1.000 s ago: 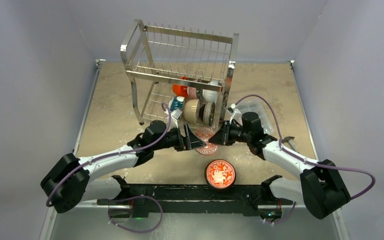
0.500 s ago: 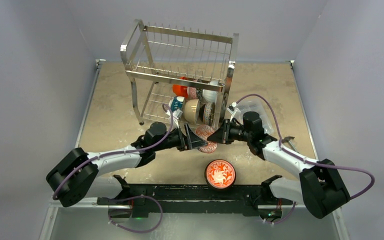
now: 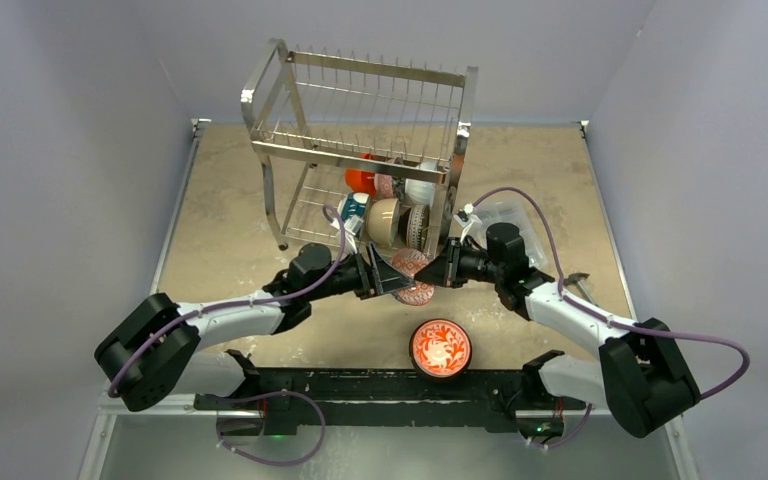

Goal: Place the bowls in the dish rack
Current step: Pick up the bowl from the center of the board.

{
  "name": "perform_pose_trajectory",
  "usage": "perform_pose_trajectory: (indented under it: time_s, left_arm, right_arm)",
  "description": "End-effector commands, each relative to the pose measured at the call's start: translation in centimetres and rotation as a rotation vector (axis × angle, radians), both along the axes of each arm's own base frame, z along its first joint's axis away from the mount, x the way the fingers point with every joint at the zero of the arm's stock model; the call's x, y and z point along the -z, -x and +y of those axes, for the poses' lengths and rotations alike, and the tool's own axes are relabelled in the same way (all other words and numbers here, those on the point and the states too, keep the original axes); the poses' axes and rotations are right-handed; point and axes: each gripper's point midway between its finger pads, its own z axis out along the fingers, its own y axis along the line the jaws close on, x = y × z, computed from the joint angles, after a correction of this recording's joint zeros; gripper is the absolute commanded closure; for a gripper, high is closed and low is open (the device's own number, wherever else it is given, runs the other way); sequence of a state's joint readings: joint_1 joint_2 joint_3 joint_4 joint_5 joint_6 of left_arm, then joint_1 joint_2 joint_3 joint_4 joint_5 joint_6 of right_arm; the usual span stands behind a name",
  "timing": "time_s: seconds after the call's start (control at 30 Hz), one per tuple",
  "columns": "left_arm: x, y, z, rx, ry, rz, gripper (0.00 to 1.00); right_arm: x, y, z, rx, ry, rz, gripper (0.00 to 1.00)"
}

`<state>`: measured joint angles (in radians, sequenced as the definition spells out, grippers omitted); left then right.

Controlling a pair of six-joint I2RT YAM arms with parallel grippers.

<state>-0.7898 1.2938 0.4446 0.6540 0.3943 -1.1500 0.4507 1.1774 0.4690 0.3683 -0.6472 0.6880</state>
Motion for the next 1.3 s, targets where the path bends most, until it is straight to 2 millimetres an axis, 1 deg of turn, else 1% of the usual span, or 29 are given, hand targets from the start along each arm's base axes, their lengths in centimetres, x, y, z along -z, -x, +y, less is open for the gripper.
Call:
perform_pose_trajectory:
  time_s: [0.0,0.07,0.17,0.23,0.27,0.37,0.43,0.47,0.53,0.6,0.67,0.73,0.87,0.97,1.03,1.07,1.1,1.13,1.17,1.27]
  left_arm:
    - [-1.9,0.0,-0.2,0.010,0.054,-0.039,0.44]
    - [-1.9,0.0,-0.1,0.007,0.059,-0.039,0.51]
    - [-2.1,0.0,-0.1,0.004,0.078,-0.036,0.68]
    - [-2.4,-0.1,-0.2,0.002,0.089,-0.038,0.71]
    - [-2.4,-0.1,-0.2,0.003,0.090,-0.040,0.69]
    - [-2.4,-0.1,-0.1,-0.003,0.085,-0.039,0.48]
    - [-2.4,0.0,0.2,-0.011,0.076,-0.042,0.36]
    - [-2.4,0.0,0.3,-0.015,0.073,-0.046,0.32]
    - [-2.7,0.0,0.5,-0.021,0.074,-0.057,0.31]
    - [-2.9,0.1,0.4,-0.015,0.082,-0.066,0.32]
    - [-3.1,0.1,0.3,-0.010,0.094,-0.068,0.35]
    - [-3.2,0.1,0.2,-0.007,0.104,-0.066,0.42]
    - [-2.9,0.0,0.0,-0.002,0.102,-0.061,0.60]
    - [-2.7,-0.1,-0.1,-0.005,0.091,-0.059,0.88]
    - [-2.5,-0.3,0.0,-0.009,0.073,-0.058,1.00]
    - [-2.3,-0.3,0.0,-0.015,0.061,-0.054,1.00]
    - [-2.0,-0.5,0.1,-0.024,0.047,-0.050,1.00]
    - [-1.8,-0.6,0.3,-0.036,0.035,-0.048,1.00]
    - [-1.6,-0.8,0.5,-0.046,0.026,-0.047,1.00]
    - [-1.5,-1.0,0.9,-0.068,0.012,-0.046,1.00]
  right_arm:
    - [-2.7,0.6,1.2,-0.089,-0.065,-0.094,1.00]
    - [-2.6,0.5,1.2,-0.086,-0.062,-0.090,1.00]
    - [-2.3,0.5,1.2,-0.085,-0.058,-0.079,1.00]
    - [-2.3,0.6,1.2,-0.087,-0.058,-0.076,1.00]
    - [-2.3,0.6,1.2,-0.086,-0.058,-0.075,1.00]
    - [-2.1,0.5,1.1,-0.079,-0.050,-0.074,1.00]
    - [-2.1,0.5,1.0,-0.075,-0.047,-0.075,1.00]
    - [-2.1,0.5,1.0,-0.074,-0.047,-0.074,1.00]
    - [-2.1,0.5,1.1,-0.077,-0.050,-0.073,1.00]
    - [-2.2,0.5,1.1,-0.079,-0.053,-0.073,1.00]
    - [-2.2,0.5,1.1,-0.079,-0.055,-0.074,1.00]
    - [-2.2,0.5,1.2,-0.081,-0.055,-0.073,1.00]
    - [-2.3,0.4,1.1,-0.079,-0.053,-0.074,1.00]
    - [-2.3,0.4,1.1,-0.075,-0.046,-0.071,0.96]
    - [-2.2,0.4,1.1,-0.077,-0.044,-0.068,0.91]
    - [-2.2,0.4,1.1,-0.078,-0.043,-0.067,0.88]
    - [-2.1,0.4,1.1,-0.078,-0.041,-0.064,0.83]
    - [-2.1,0.4,1.1,-0.079,-0.041,-0.065,0.81]
    - [-2.2,0.3,1.1,-0.080,-0.040,-0.066,0.74]
    - [-2.3,0.3,1.1,-0.082,-0.037,-0.068,0.61]
